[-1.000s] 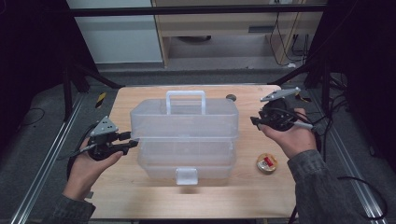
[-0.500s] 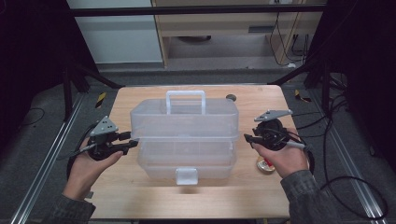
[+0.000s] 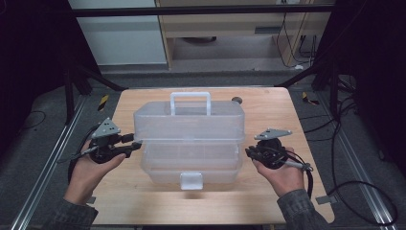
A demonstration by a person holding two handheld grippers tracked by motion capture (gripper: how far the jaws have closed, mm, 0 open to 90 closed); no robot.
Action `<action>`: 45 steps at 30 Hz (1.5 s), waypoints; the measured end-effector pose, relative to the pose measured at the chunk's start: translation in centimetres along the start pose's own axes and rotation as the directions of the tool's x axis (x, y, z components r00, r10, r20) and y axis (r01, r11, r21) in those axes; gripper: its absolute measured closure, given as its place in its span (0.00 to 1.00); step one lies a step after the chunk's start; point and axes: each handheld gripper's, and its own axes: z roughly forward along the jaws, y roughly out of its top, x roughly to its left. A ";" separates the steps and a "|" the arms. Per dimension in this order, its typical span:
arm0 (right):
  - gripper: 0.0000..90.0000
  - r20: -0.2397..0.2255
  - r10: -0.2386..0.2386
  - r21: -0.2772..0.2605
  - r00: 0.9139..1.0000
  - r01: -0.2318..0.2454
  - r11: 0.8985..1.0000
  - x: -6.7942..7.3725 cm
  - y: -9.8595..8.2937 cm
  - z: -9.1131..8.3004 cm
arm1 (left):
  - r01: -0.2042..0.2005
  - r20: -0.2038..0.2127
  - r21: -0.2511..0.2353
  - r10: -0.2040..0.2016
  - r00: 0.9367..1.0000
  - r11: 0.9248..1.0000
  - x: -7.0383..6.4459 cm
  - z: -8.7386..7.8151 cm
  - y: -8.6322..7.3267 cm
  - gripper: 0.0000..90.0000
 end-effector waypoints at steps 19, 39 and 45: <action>0.87 -0.030 0.053 -0.016 0.998 -0.054 0.998 1.4 -1.2 1.4 | 0.010 -0.009 0.015 -0.010 1.000 1.000 0.3 -0.2 0.8 0.65; 0.82 -0.022 0.124 -0.013 0.992 -0.124 0.992 2.0 -2.2 2.3 | 0.018 -0.023 0.011 -0.017 1.000 1.000 0.4 -0.3 1.1 0.65; 0.83 -0.017 0.119 -0.002 0.993 -0.119 0.993 2.0 -2.0 2.4 | 0.014 -0.036 0.006 -0.014 0.999 1.000 0.4 -0.1 1.3 0.66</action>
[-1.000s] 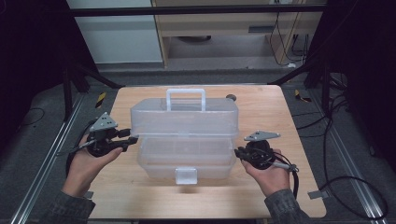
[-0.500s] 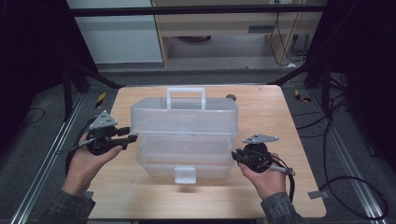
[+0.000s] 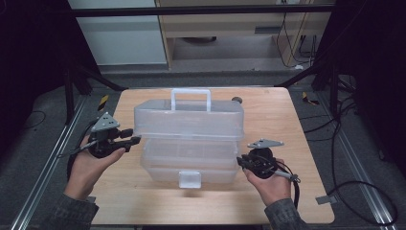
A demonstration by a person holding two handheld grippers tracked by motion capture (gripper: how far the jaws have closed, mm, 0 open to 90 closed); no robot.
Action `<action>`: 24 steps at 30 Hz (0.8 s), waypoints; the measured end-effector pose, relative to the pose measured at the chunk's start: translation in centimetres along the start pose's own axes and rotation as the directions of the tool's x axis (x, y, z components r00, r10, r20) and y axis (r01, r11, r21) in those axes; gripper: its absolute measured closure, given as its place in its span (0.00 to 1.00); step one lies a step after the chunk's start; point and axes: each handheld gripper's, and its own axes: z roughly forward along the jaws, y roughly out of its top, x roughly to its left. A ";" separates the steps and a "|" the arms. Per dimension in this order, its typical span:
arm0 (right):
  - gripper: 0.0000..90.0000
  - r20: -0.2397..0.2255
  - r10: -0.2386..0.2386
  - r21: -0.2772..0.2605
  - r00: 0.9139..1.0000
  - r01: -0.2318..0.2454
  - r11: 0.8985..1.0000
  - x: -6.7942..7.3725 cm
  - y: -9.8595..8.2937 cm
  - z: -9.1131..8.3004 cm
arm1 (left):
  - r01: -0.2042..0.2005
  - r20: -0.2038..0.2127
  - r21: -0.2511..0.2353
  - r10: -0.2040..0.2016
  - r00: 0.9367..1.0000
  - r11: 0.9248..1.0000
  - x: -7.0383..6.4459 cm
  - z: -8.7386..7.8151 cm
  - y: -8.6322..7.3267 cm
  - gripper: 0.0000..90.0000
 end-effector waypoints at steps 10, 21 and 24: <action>0.85 -0.007 0.000 0.005 1.000 0.000 1.000 -0.3 0.1 0.0 | 0.009 -0.036 -0.028 -0.010 0.999 1.000 0.0 0.6 0.6 0.66; 0.86 -0.012 0.001 0.007 1.000 -0.001 1.000 -0.4 0.0 0.0 | 0.020 -0.055 -0.087 -0.025 0.998 0.996 0.6 1.6 0.9 0.66; 0.86 -0.014 0.001 0.010 1.000 -0.001 1.000 -0.4 0.1 0.0 | 0.020 -0.049 -0.091 -0.025 0.998 0.996 0.6 1.9 1.0 0.67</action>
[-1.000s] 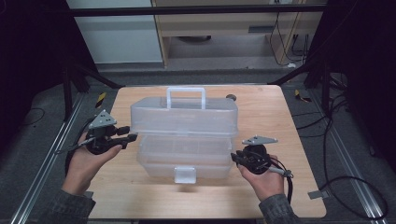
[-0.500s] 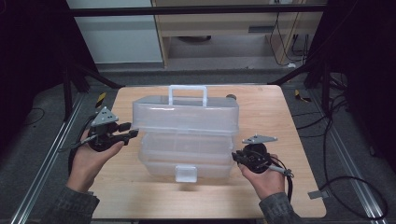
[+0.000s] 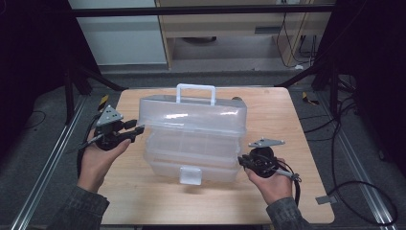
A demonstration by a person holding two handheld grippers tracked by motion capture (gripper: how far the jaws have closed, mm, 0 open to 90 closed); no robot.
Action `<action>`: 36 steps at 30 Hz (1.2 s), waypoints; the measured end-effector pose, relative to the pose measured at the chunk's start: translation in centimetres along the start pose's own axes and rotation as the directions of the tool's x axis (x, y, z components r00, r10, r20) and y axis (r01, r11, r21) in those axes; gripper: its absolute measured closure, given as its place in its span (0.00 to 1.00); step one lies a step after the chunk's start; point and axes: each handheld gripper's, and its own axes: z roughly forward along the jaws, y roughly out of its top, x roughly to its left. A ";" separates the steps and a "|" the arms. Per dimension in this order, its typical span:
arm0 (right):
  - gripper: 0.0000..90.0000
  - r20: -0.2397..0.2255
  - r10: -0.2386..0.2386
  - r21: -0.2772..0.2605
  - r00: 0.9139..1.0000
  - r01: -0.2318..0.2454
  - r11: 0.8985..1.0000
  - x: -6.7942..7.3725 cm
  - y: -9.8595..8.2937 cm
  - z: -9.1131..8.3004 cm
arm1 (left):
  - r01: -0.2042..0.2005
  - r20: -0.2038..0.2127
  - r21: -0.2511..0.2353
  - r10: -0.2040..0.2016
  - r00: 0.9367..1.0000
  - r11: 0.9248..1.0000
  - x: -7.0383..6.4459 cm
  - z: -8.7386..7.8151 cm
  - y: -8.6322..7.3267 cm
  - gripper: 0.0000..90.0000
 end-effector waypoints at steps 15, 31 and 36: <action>0.86 -0.002 0.002 0.001 1.000 -0.002 1.000 -0.1 0.0 0.0 | -0.002 -0.008 -0.025 0.002 1.000 1.000 0.2 2.0 0.0 0.61; 0.87 -0.002 -0.009 0.017 1.000 0.009 1.000 -0.6 0.2 -0.2 | -0.016 -0.036 -0.003 0.015 0.999 1.000 -1.0 1.5 0.3 0.63; 0.88 0.008 -0.019 0.031 1.000 0.019 0.999 -1.5 0.4 -0.4 | -0.036 -0.057 0.010 0.037 0.998 0.999 -2.2 0.6 0.7 0.63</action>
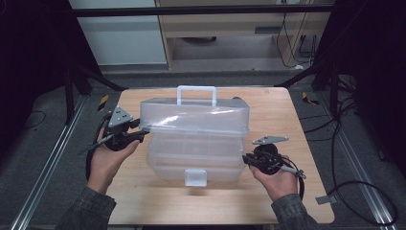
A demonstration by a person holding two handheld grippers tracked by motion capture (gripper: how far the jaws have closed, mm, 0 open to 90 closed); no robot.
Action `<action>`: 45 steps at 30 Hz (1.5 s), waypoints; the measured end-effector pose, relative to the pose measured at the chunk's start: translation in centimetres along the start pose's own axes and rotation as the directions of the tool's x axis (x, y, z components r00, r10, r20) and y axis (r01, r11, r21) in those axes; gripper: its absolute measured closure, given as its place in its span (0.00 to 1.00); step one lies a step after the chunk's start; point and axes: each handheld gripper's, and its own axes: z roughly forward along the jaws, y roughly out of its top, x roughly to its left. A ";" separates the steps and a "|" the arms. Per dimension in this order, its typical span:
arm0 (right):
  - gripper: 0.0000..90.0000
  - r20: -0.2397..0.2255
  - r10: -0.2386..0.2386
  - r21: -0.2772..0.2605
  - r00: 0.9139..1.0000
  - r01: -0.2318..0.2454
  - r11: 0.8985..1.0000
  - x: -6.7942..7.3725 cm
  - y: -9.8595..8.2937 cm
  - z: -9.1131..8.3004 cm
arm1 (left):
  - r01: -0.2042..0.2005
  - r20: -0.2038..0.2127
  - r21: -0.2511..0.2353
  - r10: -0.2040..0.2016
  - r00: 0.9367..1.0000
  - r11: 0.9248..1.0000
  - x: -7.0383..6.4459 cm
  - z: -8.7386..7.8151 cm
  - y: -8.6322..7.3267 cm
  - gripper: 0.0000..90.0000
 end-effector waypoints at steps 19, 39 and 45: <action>0.79 0.042 0.014 -0.007 0.999 -0.014 1.000 -0.2 -0.1 -0.1 | 0.043 0.005 -0.008 -0.043 0.999 0.999 0.3 0.2 1.1 0.61; 0.85 0.022 0.006 0.011 1.000 -0.006 1.000 -0.1 0.1 0.4 | 0.066 0.012 -0.052 -0.065 0.998 0.996 1.9 1.1 2.1 0.69; 0.85 0.013 0.009 0.014 1.000 -0.009 1.000 -0.2 0.1 0.4 | 0.091 0.012 -0.078 -0.090 0.996 0.993 2.5 1.7 2.1 0.75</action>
